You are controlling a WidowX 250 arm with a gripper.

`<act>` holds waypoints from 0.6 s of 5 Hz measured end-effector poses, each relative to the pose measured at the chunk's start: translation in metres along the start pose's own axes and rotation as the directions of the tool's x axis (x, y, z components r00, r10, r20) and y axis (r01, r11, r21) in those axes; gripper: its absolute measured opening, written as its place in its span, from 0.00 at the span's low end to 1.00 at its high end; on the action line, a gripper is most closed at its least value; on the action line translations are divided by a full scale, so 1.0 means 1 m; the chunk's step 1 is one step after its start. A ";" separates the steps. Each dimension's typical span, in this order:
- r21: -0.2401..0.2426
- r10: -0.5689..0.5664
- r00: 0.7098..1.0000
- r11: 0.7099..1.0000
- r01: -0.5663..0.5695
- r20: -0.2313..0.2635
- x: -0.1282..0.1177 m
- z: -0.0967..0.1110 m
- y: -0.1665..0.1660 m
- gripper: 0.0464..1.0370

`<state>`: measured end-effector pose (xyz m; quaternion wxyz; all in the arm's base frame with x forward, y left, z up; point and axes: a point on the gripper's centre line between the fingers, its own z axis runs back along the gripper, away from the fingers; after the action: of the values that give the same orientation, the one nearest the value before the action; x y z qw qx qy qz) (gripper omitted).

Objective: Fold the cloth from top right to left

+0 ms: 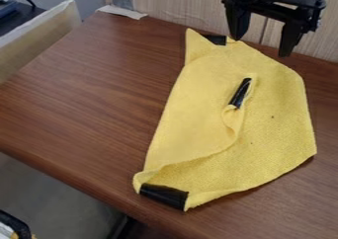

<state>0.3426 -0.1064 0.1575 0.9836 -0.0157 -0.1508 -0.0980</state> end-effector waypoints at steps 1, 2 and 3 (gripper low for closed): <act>0.000 -0.002 1.000 1.000 0.002 -0.029 -0.002 -0.010 -0.001 0.96; -0.032 -0.116 0.992 0.993 0.115 -0.045 -0.006 -0.020 -0.028 0.96; -0.048 -0.169 0.985 0.985 0.166 -0.046 -0.010 -0.025 -0.049 0.96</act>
<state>0.3306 -0.1545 0.1303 0.9747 -0.0221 -0.1248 -0.1840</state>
